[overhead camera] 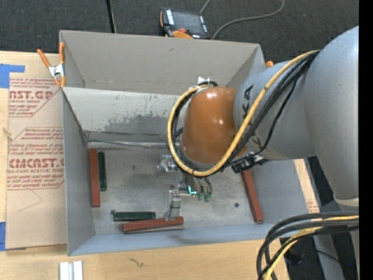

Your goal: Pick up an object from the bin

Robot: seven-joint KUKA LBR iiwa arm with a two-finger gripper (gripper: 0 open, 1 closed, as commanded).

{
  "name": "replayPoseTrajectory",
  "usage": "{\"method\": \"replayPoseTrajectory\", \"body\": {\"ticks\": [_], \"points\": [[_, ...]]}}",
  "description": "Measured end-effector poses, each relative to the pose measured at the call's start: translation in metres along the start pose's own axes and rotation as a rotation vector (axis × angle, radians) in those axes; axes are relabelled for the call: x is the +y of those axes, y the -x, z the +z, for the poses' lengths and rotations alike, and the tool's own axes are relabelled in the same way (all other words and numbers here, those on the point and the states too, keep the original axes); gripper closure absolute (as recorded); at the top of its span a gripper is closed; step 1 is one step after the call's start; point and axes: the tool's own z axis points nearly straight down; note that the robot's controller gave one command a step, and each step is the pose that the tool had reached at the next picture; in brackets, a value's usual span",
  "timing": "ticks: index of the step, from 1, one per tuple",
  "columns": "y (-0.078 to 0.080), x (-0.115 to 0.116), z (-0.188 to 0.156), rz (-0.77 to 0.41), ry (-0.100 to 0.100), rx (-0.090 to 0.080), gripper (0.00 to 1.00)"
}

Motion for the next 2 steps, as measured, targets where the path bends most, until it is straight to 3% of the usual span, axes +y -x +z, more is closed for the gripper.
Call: {"method": "replayPoseTrajectory", "body": {"ticks": [1, 2], "points": [[-0.013, 0.044, 0.055, -0.151, 0.0, -0.007, 0.0], [-0.021, 0.068, 0.061, -0.073, 0.002, -0.015, 0.0]]}}
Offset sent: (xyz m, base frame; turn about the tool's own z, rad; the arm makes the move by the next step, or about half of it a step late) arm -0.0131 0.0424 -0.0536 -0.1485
